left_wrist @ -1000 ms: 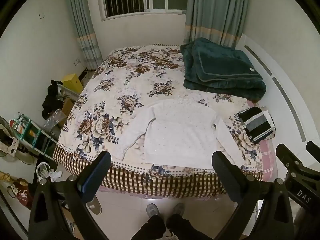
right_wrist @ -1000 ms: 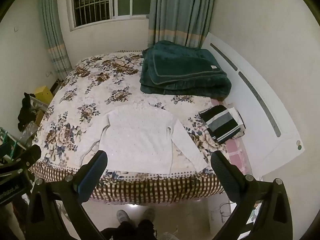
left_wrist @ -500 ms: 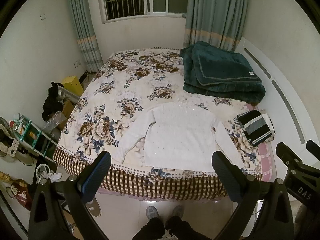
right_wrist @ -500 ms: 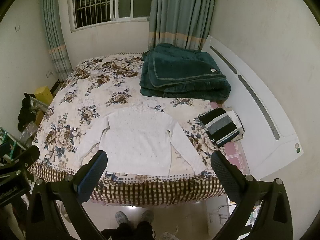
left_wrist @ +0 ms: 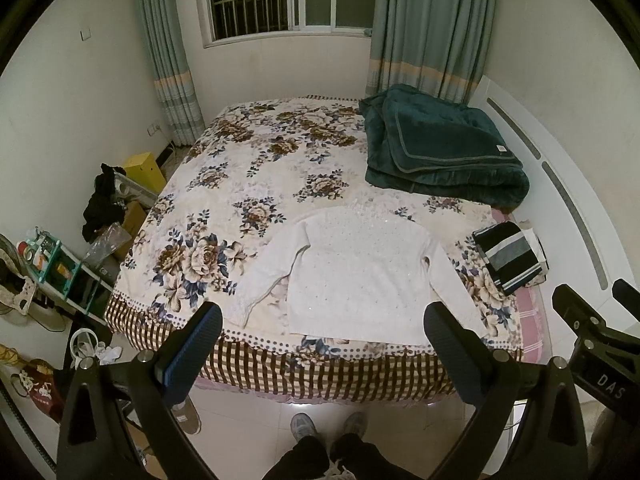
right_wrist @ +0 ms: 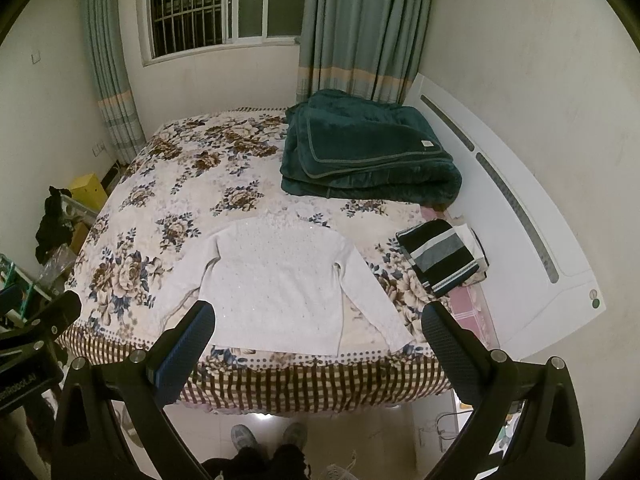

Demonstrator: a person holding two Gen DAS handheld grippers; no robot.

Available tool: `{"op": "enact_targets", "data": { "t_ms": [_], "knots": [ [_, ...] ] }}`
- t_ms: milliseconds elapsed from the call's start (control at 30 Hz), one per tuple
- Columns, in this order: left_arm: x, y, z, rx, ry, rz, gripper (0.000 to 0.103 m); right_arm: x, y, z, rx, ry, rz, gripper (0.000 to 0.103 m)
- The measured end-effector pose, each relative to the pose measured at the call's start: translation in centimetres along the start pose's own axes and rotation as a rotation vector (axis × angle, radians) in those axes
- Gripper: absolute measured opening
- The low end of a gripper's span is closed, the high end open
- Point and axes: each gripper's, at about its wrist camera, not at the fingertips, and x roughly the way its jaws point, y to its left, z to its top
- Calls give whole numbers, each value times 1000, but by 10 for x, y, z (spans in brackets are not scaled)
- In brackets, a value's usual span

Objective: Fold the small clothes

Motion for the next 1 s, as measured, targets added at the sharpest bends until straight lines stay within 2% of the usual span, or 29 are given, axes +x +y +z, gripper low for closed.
{"op": "enact_targets", "data": {
  "t_ms": [1000],
  "knots": [
    [-1,1,1,-3,-7,-5,103,-2,5,-2,-4,-12,-3,103]
  ]
}}
